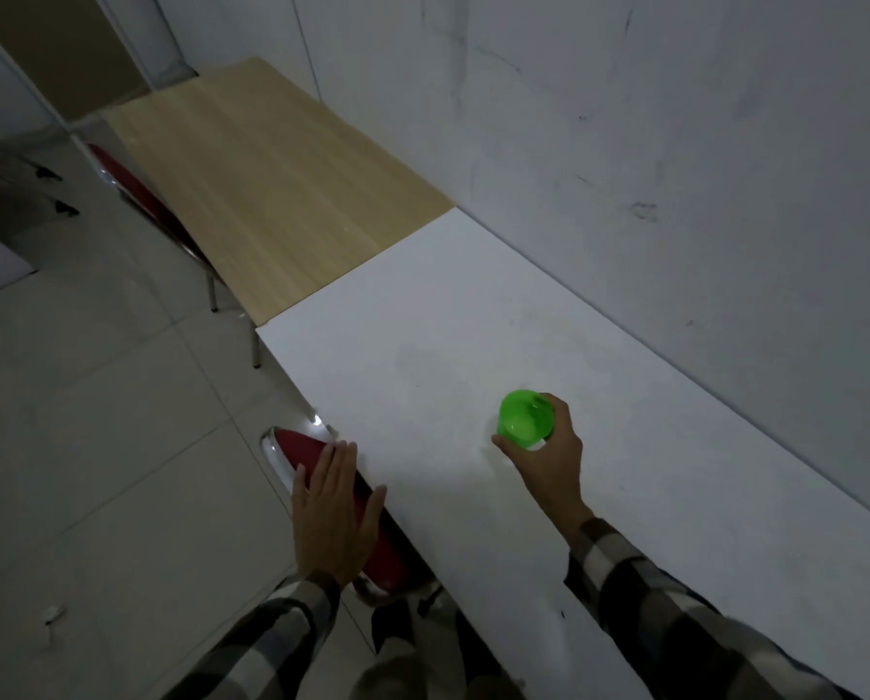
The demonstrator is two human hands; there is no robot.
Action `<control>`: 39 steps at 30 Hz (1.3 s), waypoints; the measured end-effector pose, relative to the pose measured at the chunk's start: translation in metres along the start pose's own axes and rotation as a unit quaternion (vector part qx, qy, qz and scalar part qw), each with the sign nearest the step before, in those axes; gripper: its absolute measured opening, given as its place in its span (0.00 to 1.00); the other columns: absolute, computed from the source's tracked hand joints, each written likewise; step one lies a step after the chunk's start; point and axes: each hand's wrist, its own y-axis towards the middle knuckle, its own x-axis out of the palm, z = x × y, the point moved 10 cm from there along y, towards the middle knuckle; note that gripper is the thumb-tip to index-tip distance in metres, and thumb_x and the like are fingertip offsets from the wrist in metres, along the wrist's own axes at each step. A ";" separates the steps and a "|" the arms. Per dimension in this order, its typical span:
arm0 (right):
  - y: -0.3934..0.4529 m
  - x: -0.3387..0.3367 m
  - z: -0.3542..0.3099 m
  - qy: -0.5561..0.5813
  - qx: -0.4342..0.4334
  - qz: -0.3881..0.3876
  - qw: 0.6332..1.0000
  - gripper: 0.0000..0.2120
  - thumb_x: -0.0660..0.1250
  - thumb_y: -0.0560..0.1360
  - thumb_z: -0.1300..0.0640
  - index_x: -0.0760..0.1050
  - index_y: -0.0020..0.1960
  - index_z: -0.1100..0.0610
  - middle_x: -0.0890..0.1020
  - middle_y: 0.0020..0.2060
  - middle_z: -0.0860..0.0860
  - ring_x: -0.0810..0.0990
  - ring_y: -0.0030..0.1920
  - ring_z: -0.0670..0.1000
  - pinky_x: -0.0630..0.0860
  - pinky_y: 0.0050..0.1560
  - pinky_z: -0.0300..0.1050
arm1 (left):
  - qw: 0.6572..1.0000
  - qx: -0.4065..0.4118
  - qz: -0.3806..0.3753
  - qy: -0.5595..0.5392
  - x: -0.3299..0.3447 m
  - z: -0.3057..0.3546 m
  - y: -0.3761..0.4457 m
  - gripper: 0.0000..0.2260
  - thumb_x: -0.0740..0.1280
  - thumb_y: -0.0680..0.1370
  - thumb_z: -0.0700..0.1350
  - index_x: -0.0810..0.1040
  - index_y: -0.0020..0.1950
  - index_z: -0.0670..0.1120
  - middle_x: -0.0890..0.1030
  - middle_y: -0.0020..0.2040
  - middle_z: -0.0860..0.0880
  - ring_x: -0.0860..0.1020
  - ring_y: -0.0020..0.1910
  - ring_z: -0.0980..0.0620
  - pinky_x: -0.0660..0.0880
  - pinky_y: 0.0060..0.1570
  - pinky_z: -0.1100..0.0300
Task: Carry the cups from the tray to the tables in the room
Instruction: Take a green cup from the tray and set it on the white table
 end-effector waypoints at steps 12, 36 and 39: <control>0.049 0.073 0.043 -0.075 0.041 -0.021 0.996 0.37 0.84 0.63 0.59 0.69 0.66 0.54 0.78 0.55 0.48 0.77 0.54 0.51 0.72 0.54 0.42 | 1.000 -0.012 -0.007 0.023 0.012 -0.011 0.000 0.31 0.58 0.80 0.63 0.75 0.74 0.45 0.76 0.74 0.47 0.70 0.77 0.47 0.56 0.79 0.41; -0.067 0.052 0.040 -0.005 0.173 0.043 0.984 0.46 0.79 0.71 0.43 0.58 0.80 0.48 0.70 0.77 0.52 0.70 0.76 0.51 0.69 0.76 0.57 | 0.999 -0.015 -0.004 -0.052 -0.002 -0.009 0.001 0.27 0.62 0.77 0.63 0.81 0.68 0.49 0.83 0.66 0.52 0.77 0.70 0.52 0.53 0.80 0.43; -0.109 0.048 0.023 -0.012 0.163 0.004 0.987 0.43 0.78 0.72 0.42 0.61 0.80 0.49 0.70 0.76 0.48 0.71 0.74 0.49 0.70 0.75 0.54 | 0.995 -0.036 -0.008 -0.097 -0.006 -0.012 0.001 0.28 0.61 0.76 0.65 0.80 0.69 0.51 0.82 0.67 0.53 0.76 0.71 0.54 0.49 0.81 0.46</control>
